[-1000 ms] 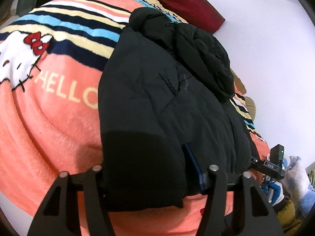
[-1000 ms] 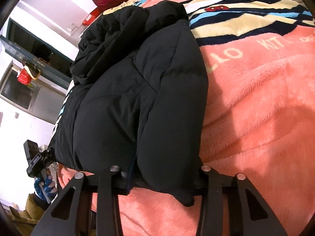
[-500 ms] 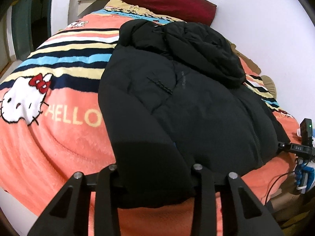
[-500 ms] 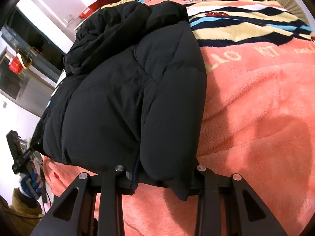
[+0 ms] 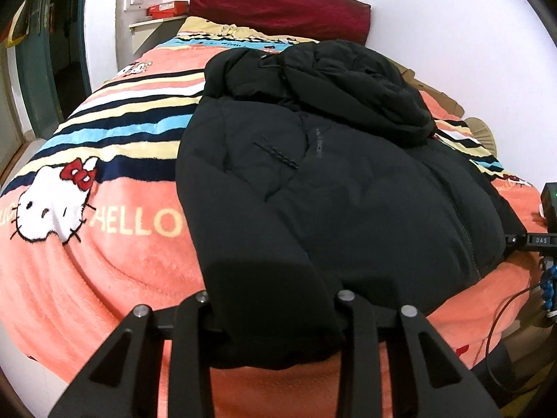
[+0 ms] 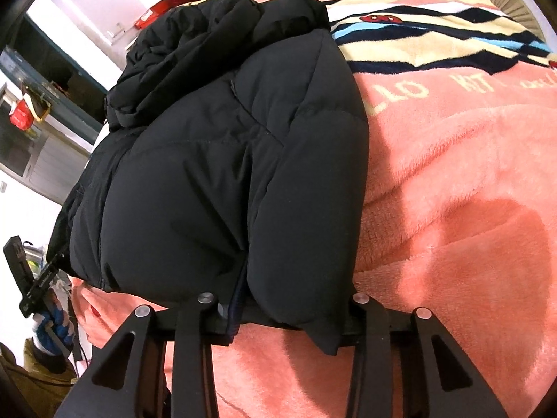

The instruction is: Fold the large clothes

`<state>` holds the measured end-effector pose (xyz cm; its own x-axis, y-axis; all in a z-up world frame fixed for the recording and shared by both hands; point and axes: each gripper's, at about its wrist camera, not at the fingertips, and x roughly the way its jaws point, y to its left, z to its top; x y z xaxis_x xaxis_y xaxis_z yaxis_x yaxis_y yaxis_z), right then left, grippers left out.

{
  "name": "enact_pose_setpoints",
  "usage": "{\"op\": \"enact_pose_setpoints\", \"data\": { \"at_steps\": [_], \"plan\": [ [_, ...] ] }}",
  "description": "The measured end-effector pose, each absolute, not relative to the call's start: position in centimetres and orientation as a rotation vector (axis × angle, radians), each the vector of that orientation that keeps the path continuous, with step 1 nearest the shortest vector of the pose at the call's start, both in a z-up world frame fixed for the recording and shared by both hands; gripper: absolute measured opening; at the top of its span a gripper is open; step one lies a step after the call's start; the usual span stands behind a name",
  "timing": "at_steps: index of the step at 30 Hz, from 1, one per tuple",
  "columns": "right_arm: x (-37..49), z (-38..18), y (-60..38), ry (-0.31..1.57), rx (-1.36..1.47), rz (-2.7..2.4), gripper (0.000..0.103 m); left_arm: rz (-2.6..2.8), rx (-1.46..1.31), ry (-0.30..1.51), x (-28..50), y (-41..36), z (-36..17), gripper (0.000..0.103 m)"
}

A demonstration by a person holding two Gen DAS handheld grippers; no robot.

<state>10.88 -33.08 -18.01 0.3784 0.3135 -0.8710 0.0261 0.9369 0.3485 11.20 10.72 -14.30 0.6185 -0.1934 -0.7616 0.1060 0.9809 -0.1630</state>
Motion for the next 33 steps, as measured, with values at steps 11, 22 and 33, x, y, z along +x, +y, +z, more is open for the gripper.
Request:
{"op": "enact_pose_setpoints", "data": {
  "at_steps": [11,22,33],
  "plan": [
    [10.7,-17.4,-32.7,1.141,0.302,0.199,0.026,-0.156,-0.056,0.880,11.0,10.0,-14.0,0.029],
    [10.8,-18.3,-33.0,1.149,0.342,0.211,0.035,-0.152,-0.041,0.900,11.4,9.7,-14.4,0.030],
    [10.6,-18.4,-33.2,1.139,0.369,0.222,0.035,-0.234,-0.183,0.946,11.5,11.1,-14.8,0.040]
  ]
}}
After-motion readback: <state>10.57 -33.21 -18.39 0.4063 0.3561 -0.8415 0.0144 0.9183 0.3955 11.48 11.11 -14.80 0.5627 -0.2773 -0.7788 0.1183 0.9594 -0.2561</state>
